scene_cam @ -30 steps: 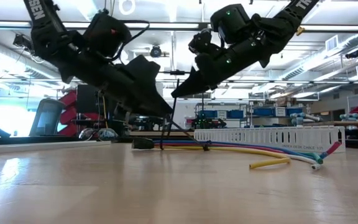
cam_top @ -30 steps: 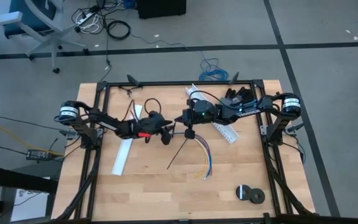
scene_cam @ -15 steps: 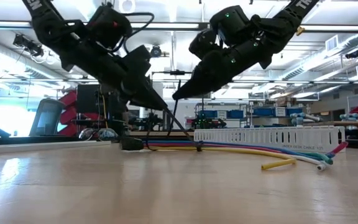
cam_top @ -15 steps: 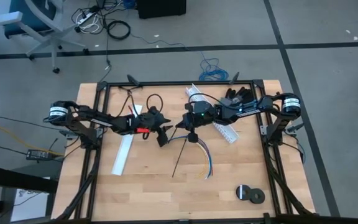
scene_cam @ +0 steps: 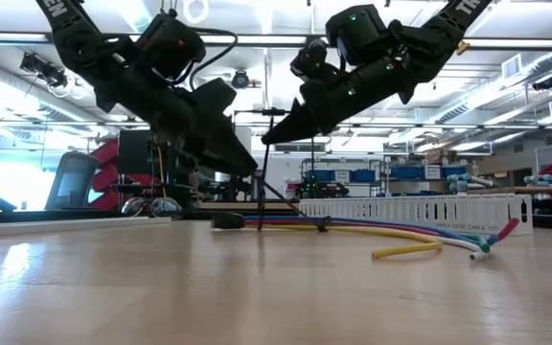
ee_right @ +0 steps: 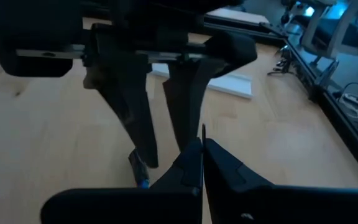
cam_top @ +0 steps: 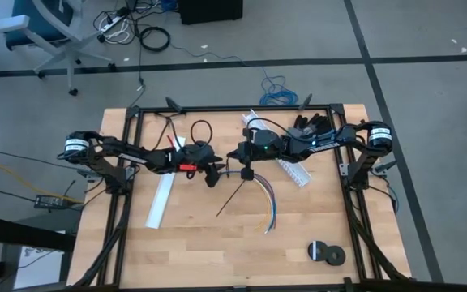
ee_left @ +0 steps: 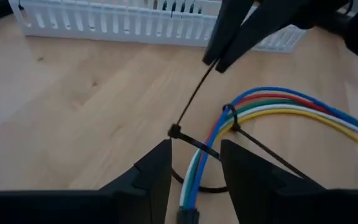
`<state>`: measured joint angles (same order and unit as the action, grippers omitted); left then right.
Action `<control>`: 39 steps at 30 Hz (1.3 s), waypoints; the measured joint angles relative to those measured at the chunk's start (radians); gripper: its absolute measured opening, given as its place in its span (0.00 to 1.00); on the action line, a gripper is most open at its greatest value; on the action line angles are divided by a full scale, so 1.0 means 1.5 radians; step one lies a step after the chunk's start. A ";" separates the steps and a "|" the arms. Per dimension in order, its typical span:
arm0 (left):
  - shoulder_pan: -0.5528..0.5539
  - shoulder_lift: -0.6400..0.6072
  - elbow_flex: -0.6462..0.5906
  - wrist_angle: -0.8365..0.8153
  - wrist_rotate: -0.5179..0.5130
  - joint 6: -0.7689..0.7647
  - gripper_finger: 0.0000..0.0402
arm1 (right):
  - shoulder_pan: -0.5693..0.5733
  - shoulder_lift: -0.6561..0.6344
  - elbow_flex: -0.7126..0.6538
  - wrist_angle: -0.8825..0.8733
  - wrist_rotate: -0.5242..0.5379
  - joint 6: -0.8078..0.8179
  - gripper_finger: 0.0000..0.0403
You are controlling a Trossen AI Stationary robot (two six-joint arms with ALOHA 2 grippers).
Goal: Ziptie cables
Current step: Wrap the cable wires with black zip tie
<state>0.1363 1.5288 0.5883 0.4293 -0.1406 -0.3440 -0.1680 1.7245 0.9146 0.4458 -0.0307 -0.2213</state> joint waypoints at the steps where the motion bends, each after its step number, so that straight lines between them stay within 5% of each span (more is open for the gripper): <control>1: 0.000 0.000 0.004 -0.003 0.000 -0.006 0.37 | 0.000 0.000 0.000 0.003 0.000 0.000 0.00; 12: -0.001 0.000 0.020 -0.039 -0.013 0.056 0.36 | 0.000 0.000 0.000 0.004 -0.023 0.000 0.00; 20: 0.001 0.001 0.020 -0.044 -0.009 0.264 0.36 | 0.000 0.000 0.000 -0.004 -0.116 -0.004 0.00; 39: 0.079 0.001 0.019 -0.038 0.187 0.439 0.25 | 0.000 0.000 0.000 -0.014 -0.186 -0.005 0.00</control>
<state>0.2550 1.5295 0.6170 0.3718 0.1396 0.3149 -0.1680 1.7245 0.9146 0.4252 -0.3103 -0.2283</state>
